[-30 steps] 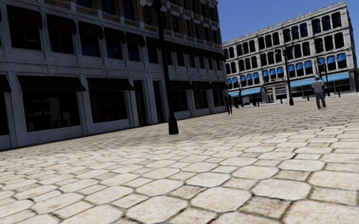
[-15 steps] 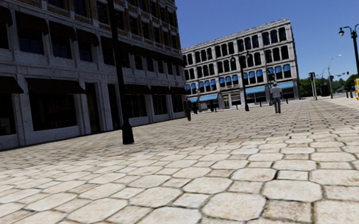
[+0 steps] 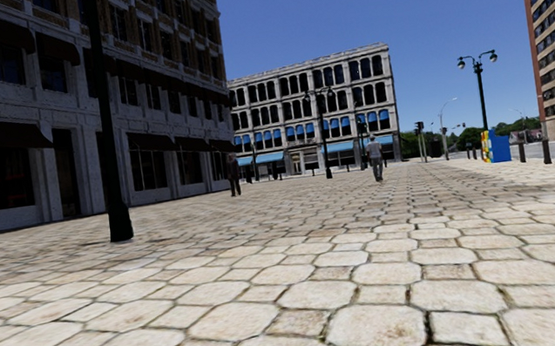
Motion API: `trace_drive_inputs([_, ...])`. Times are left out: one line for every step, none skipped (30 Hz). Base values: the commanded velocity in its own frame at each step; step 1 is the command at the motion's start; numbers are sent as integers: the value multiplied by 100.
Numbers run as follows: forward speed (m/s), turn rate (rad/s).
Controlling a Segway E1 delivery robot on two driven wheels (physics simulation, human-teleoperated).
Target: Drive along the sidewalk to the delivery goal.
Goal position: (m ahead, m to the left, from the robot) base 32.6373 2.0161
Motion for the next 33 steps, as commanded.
trace_drive_inputs([177,-31])
trace_drive_inputs([177,-31])
trace_drive_inputs([177,-31])
trace_drive_inputs([177,-31])
trace_drive_inputs([178,-30])
trace_drive_inputs([180,-30])
trace_drive_inputs([180,-30])
trace_drive_inputs([185,-30])
trace_drive_inputs([189,-30])
trace_drive_inputs([192,-30])
trace_drive_inputs([195,-30])
trace_drive_inputs([195,-30])
trace_drive_inputs([197,-30])
trace_drive_inputs([200,-30])
trace_drive_inputs([200,-30])
trace_drive_inputs([200,-30])
trace_drive_inputs([200,-30])
trace_drive_inputs([200,-30])
trace_drive_inputs([200,-30])
trace_drive_inputs([200,-30])
trace_drive_inputs([200,-30])
trace_drive_inputs([200,-30])
trace_drive_inputs([200,-30])
trace_drive_inputs([200,-30])
trace_drive_inputs([200,-29])
trace_drive_inputs([200,-29])
trace_drive_inputs([200,-29])
trace_drive_inputs([200,-29])
trace_drive_inputs([200,-29])
trace_drive_inputs([200,-27])
trace_drive_inputs([200,-26])
trace_drive_inputs([200,-26])
trace_drive_inputs([200,-24])
